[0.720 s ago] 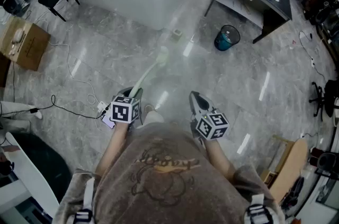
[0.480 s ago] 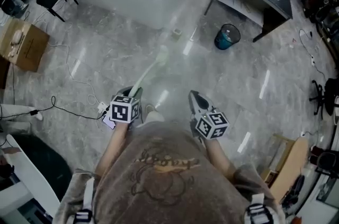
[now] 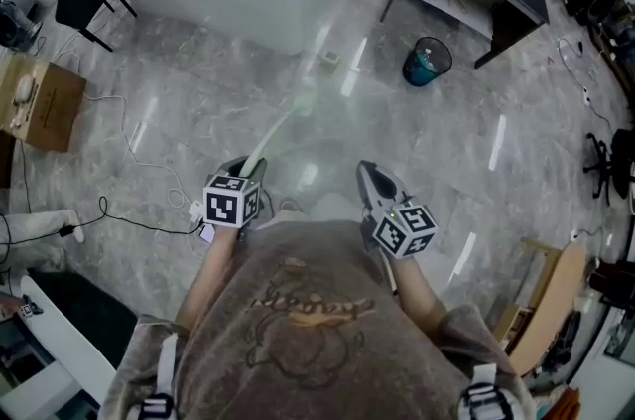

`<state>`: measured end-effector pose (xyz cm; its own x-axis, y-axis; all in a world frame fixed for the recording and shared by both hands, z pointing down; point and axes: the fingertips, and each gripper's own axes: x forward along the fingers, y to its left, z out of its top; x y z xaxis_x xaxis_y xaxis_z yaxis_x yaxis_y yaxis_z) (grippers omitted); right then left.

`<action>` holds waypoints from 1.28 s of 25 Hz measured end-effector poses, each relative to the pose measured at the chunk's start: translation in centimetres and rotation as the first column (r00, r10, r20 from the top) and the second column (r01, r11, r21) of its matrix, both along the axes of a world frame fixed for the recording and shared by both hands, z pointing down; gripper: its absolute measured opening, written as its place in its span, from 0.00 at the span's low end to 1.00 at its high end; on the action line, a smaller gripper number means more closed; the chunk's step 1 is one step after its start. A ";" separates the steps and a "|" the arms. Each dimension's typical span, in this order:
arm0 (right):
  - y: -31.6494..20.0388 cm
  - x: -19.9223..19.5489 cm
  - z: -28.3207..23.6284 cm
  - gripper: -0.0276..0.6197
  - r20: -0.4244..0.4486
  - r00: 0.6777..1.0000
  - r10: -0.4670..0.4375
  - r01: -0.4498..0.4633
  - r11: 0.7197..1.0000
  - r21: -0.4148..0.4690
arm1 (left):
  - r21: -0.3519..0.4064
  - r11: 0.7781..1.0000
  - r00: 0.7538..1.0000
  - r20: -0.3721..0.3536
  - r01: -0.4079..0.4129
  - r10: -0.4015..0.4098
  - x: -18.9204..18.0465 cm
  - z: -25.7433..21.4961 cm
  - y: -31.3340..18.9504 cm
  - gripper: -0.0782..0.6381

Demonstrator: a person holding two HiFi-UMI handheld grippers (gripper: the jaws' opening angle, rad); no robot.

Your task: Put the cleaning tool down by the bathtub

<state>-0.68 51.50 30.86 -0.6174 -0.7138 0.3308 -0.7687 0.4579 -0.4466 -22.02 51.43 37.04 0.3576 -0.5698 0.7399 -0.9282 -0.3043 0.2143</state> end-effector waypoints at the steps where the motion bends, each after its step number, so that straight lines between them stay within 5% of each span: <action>1: -0.4 -0.1 0.0 0.04 0.002 1.000 0.008 -0.008 1.000 0.004 | 0.004 1.000 1.000 0.000 -0.010 0.010 -0.2 0.1 -0.5 0.22; 12: -5.4 1.2 0.4 0.04 -0.008 0.997 0.078 -0.078 0.997 -0.014 | -0.017 0.997 0.997 0.002 -0.075 0.075 0.8 1.1 -6.8 0.22; 32: -27.8 5.8 1.2 0.04 0.007 0.994 0.113 -0.112 0.993 -0.040 | -0.046 0.993 0.994 0.019 -0.110 0.111 5.9 2.0 -28.0 0.22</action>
<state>5.14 23.72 32.05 -0.5371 -0.7652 0.3550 -0.8101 0.3506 -0.4699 -16.16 23.41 39.09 0.4006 -0.4940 0.7717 -0.8938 -0.3961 0.2104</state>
